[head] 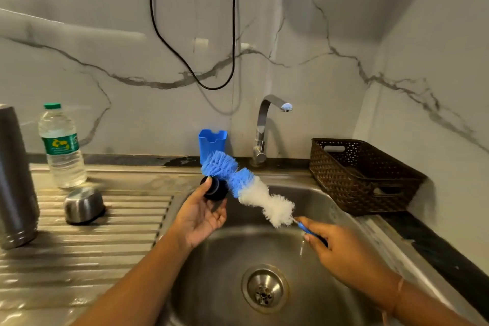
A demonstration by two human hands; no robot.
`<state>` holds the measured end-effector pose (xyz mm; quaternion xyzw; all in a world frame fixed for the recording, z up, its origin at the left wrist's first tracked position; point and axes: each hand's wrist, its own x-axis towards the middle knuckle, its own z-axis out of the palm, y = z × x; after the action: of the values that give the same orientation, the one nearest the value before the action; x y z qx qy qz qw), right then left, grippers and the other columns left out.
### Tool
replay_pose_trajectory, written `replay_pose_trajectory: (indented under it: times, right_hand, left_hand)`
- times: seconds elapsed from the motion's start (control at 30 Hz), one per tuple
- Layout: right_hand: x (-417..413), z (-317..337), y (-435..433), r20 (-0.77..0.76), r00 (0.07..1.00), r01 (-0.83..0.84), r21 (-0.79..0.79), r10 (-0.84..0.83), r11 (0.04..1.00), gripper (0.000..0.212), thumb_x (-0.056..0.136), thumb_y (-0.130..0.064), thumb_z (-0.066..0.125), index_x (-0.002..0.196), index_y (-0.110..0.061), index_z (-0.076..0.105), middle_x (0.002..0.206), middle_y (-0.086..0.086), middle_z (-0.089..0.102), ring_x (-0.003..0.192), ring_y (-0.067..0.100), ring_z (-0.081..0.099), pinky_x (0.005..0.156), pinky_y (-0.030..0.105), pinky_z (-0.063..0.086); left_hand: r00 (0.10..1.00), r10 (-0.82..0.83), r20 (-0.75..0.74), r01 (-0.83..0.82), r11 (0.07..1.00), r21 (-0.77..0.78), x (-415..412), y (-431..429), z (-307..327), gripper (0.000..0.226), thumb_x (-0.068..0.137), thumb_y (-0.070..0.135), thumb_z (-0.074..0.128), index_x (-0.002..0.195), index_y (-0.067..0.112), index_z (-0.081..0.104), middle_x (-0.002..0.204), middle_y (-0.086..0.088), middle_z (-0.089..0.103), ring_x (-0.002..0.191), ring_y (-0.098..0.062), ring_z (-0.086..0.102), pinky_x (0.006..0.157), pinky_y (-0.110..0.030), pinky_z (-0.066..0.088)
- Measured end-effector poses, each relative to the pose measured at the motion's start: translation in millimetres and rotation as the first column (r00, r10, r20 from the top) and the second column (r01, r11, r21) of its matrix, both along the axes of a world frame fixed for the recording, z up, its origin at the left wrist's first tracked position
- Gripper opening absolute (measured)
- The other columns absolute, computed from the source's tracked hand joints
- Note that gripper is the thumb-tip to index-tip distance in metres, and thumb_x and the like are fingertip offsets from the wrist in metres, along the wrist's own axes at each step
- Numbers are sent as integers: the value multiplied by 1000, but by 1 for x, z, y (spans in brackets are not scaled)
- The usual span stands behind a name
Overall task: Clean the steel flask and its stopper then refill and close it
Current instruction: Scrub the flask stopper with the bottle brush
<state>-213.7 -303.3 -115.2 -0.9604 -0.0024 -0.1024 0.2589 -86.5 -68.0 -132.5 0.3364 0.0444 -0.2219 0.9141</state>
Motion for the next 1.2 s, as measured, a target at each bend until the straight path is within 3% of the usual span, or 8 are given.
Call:
replay_pose_trajectory:
  times: [0.13,0.33,0.43,0.53,0.83,0.93,1.07,1.2]
  right_hand:
    - [0,-10,7,18,1000,-21,15,21,1000,41,95,-21,53,135,-25,49,133,-14,54,122,-2,48,89,-5,26]
    - [-9,-8,29,23,999,-27,-54,29,998,40,97,-28,47,137,-33,46,130,-19,56,121,1,50,97,10,36]
    - [-6,1,40,24,1000,-2,-88,4,996,41,99,-29,42,140,-32,42,132,-15,56,121,4,52,99,16,39]
    - [4,12,49,41,998,50,-139,-45,989,43,100,-30,39,143,-32,38,130,-5,59,115,15,57,95,28,45]
    - [-17,-10,64,-45,998,-41,-207,32,978,45,100,-28,35,144,-38,32,115,1,66,106,23,59,75,26,37]
    - [-11,-8,62,-38,999,-40,-168,34,985,44,99,-29,36,143,-34,36,122,0,63,112,21,58,91,31,45]
    - [4,-6,60,11,1000,24,-164,-23,986,48,99,-33,37,146,-27,31,120,3,64,109,21,60,91,33,46]
    - [-1,-16,63,26,1000,-15,-92,17,996,42,100,-35,37,141,-27,42,120,2,66,108,19,61,91,33,47]
  left_hand:
    - [997,71,-34,-73,996,-56,3,0,-1,42,75,28,66,111,7,59,97,-13,68,85,-21,61,63,-26,56]
    - [958,222,-180,-265,928,-263,11,10,-4,53,84,31,66,126,2,51,122,-20,59,107,-28,62,85,-38,56]
    - [973,184,-137,-203,969,-142,10,9,-9,48,84,38,64,122,9,56,114,-13,64,105,-25,62,87,-37,51]
    - [990,109,-86,-110,994,-5,1,-3,-4,39,82,38,64,111,11,60,103,-9,66,95,-21,62,81,-32,48]
    - [926,315,-206,-355,915,-194,16,17,-13,47,91,24,62,131,3,48,121,-22,57,105,-33,63,98,-44,48]
    - [953,254,-165,-272,957,-99,10,7,-10,38,93,32,57,122,8,55,116,-19,61,105,-30,63,94,-43,51]
    - [981,179,-71,-169,977,128,3,-4,-6,34,89,37,61,111,12,59,97,-10,64,85,-17,59,74,-27,49]
    - [932,334,-141,-349,932,-96,16,11,1,52,87,33,64,129,6,50,121,-19,55,101,-29,62,69,-30,57]
